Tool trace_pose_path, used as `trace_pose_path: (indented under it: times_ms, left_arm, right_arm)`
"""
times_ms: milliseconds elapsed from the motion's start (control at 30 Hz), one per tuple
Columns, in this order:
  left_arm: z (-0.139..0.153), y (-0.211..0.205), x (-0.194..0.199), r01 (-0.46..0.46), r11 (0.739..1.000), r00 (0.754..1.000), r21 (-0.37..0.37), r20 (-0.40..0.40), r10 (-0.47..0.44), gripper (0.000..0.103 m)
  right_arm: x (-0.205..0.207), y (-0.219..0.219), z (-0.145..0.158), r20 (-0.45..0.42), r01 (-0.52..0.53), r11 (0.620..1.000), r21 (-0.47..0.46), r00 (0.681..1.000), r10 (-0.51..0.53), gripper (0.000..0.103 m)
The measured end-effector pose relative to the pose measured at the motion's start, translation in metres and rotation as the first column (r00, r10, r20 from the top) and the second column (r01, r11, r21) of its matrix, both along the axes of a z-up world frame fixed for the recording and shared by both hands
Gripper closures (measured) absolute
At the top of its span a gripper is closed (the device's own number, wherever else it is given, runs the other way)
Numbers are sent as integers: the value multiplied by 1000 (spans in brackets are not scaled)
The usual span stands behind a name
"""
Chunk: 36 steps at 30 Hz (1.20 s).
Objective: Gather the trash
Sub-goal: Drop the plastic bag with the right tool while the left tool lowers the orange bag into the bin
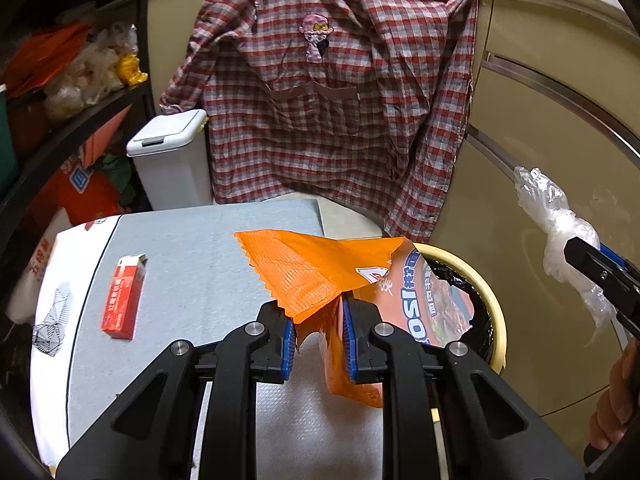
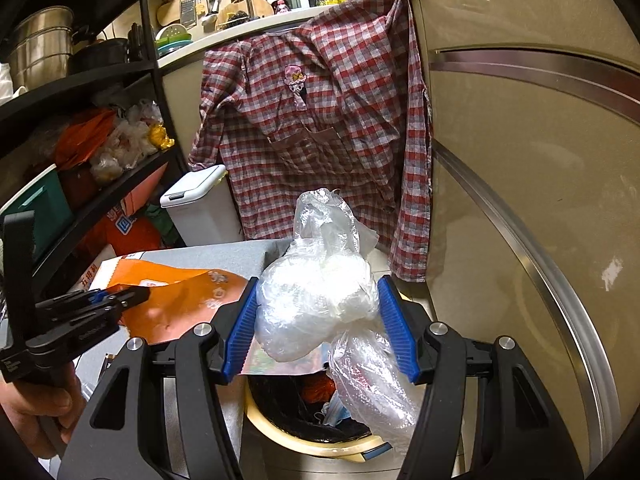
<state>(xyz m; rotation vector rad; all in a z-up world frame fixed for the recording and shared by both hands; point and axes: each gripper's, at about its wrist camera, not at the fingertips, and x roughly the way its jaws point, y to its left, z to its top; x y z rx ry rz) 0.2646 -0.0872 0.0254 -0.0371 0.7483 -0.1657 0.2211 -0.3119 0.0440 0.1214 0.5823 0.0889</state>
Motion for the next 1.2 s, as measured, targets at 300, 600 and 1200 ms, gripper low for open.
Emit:
trace_pose_path:
  times_ms: [300, 600, 1200]
  left_arm:
    - [-10, -20, 19, 8, 1000, 1000, 5, -29, -8, 75]
    - [-7, -28, 23, 40, 999, 999, -22, -24, -40, 59]
    - [-20, -43, 26, 130, 990, 982, -59, -129, -137, 47]
  right_arm:
    - [14, 0, -12, -34, -1, 1000, -3, 999, 1, 42]
    - [21, -5, -19, -61, 5, 1000, 16, 998, -4, 38]
    - [15, -15, -11, -39, 35, 998, 47, 999, -33, 38]
